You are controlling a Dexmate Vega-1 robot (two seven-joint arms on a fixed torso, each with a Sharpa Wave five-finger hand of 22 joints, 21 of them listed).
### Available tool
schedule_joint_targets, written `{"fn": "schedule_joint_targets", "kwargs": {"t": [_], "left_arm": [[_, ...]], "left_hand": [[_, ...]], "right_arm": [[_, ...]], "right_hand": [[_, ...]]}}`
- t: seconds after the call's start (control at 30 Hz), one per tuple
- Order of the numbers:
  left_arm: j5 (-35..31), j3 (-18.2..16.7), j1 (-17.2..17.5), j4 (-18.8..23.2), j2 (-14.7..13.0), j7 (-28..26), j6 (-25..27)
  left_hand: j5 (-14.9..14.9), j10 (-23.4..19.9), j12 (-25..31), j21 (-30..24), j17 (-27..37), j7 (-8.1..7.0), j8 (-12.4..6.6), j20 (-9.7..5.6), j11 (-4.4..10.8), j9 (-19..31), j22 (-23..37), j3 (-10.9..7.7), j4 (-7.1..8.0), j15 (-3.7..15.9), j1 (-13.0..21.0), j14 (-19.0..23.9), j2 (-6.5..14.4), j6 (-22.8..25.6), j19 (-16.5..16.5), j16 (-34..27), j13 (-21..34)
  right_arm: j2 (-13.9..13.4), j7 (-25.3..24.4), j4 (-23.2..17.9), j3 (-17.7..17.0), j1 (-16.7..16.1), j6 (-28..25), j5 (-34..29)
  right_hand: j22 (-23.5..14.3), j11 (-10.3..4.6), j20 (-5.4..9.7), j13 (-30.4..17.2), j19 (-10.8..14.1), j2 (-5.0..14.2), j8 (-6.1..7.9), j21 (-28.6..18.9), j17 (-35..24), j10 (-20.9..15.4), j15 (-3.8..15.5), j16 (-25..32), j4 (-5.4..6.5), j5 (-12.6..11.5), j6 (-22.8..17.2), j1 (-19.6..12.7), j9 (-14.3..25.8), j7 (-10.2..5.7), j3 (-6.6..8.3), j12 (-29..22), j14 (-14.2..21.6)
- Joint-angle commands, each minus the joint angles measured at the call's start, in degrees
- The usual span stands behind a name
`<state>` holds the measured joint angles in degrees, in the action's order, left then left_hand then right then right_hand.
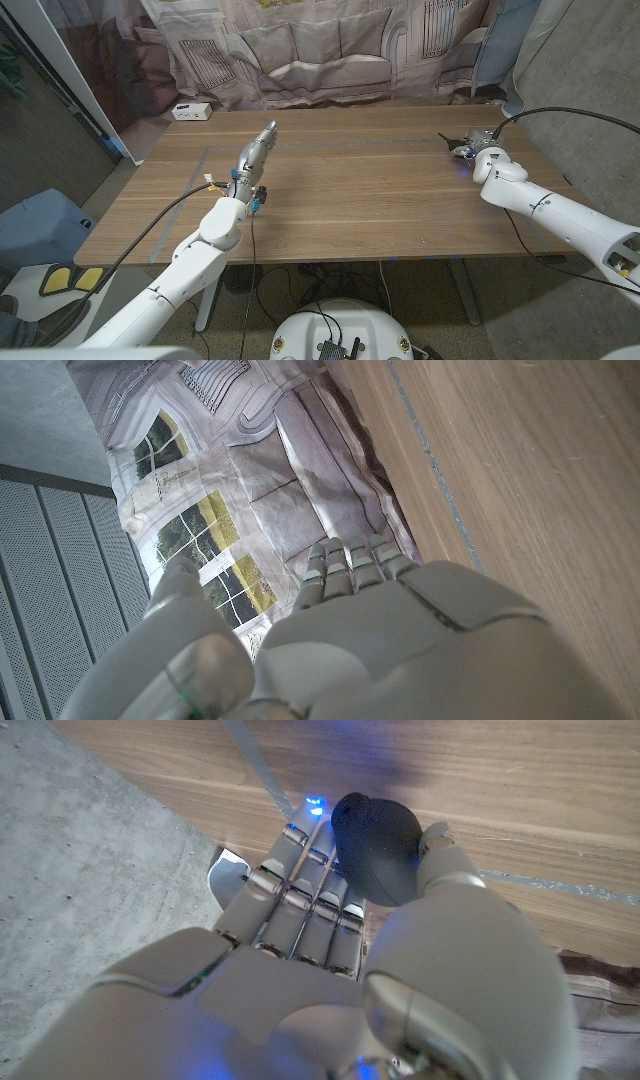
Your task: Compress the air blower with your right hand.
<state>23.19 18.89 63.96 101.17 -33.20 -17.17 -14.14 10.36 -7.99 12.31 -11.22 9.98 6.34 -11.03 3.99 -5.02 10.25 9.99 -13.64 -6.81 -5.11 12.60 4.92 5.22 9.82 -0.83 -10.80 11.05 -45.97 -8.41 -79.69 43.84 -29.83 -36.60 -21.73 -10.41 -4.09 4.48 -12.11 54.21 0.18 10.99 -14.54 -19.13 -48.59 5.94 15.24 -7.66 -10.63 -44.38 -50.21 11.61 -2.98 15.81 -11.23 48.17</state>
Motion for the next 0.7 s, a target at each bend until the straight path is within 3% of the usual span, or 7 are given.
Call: {"fn": "schedule_joint_targets", "kwargs": {"t": [0.03,0.7], "left_arm": [[-0.2,0.39,-0.52,-0.25,0.2,0.13,0.16],[-0.26,0.78,-0.55,-0.04,0.28,0.14,0.4]], "left_hand": [[-0.03,-0.34,-0.15,-0.13,0.31,0.09,0.12,0.23,0.07,0.18,0.3,-0.43,0.17,-0.16,0.29,0.08,0.12,0.4,-0.03,0.06,0.27],[-0.04,-0.29,-0.17,-0.13,0.31,0.05,0.12,0.26,0.04,0.18,0.3,-0.51,0.15,-0.12,0.26,0.09,0.12,0.43,-0.02,0.06,0.27]], "right_arm": [[0.87,-0.09,2.12,1.0,0.68,0.21,0.11],[1.81,1.02,4.59,2.43,1.94,0.23,0.53]], "right_hand": [[-0.11,0.04,0.01,-0.26,-0.29,-0.06,0.08,0.21,-0.2,0.35,1.63,-0.21,-0.03,-0.17,0.35,0.55,0.09,0.04,-0.28,0.02,-0.48],[-0.08,0.13,-0.23,-0.24,-0.54,0.08,0.08,0.44,-0.37,0.96,1.17,-0.25,0.11,-0.15,0.86,0.97,0.07,0.2,-0.57,0.05,-0.88]]}}
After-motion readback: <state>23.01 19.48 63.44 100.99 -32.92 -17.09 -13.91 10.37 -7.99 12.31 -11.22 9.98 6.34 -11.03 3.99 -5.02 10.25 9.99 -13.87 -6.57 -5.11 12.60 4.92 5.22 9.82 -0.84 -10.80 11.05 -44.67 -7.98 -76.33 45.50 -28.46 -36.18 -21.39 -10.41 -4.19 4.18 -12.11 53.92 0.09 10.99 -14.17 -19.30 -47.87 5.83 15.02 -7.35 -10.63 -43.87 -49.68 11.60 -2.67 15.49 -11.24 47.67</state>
